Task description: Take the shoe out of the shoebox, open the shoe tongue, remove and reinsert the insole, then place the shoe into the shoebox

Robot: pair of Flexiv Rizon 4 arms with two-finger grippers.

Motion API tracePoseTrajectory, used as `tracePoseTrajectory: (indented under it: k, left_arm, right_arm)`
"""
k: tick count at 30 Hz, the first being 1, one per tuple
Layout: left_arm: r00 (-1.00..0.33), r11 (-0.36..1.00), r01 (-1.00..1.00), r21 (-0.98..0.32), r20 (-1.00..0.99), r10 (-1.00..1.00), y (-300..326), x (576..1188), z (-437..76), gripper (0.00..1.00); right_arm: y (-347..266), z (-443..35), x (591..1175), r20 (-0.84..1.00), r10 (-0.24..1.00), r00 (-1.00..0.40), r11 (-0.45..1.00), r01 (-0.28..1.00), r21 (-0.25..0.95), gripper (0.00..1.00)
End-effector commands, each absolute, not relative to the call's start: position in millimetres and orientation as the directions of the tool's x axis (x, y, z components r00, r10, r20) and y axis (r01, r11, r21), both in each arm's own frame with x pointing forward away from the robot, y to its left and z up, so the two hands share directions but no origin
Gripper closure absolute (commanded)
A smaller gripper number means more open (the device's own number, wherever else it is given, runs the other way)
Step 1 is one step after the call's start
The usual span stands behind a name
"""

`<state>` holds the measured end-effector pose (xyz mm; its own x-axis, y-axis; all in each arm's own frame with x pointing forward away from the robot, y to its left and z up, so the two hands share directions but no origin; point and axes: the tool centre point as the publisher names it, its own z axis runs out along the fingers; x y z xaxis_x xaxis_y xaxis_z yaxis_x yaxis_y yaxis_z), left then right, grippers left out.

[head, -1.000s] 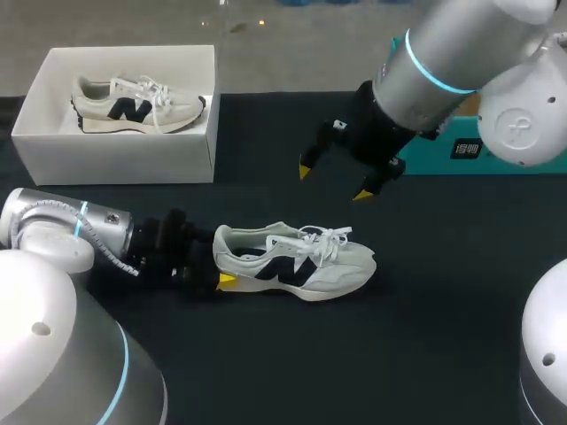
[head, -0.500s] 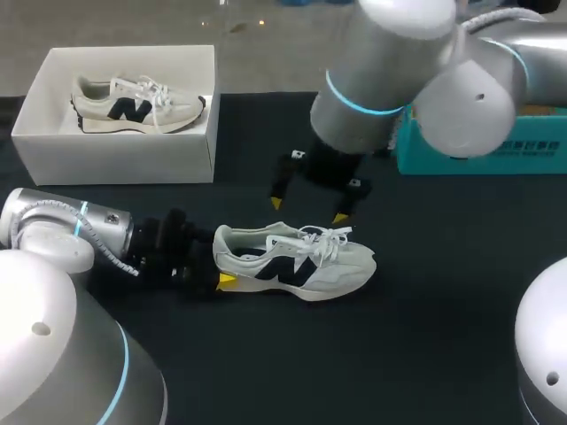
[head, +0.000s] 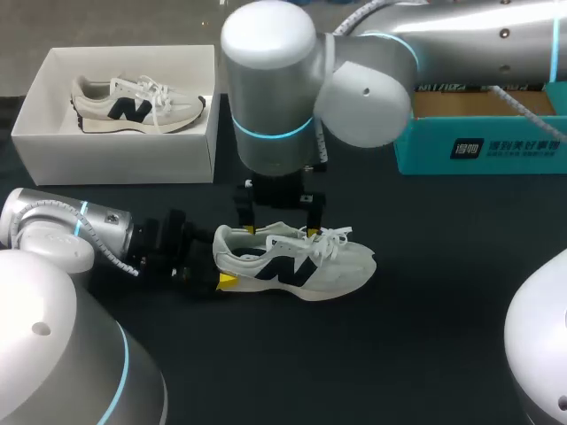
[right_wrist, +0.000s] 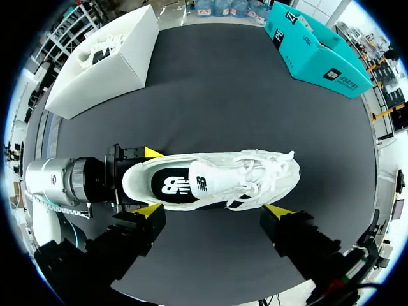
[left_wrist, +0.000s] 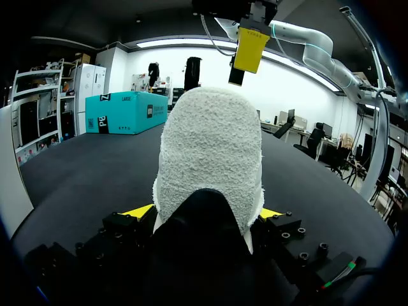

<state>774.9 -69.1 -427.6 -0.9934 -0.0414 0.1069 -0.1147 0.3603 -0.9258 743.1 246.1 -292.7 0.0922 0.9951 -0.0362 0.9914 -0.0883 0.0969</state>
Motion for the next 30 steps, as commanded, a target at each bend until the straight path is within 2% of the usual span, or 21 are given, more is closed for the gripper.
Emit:
tracePoseTrajectory:
  k: [1, 11, 30]
  left_arm:
    - [-0.993, 0.362, -0.116, -0.925, 0.108, -0.040, -69, 777, -430, 1.00]
    - [-0.993, 0.362, -0.116, -0.925, 0.108, -0.040, -69, 777, -430, 1.00]
    - [-0.993, 0.362, -0.116, -0.925, 0.108, -0.040, -69, 777, -430, 1.00]
  right_arm:
    - [256, -310, 750, -0.178, 0.979, 0.102, -0.088, 0.993, 0.081, 0.00]
    - [249, -326, 751, -0.388, 0.918, 0.080, -0.043, 0.994, 0.104, 0.00]
    - [250, -352, 752, -0.484, 0.864, 0.139, -0.096, 0.989, 0.112, 0.00]
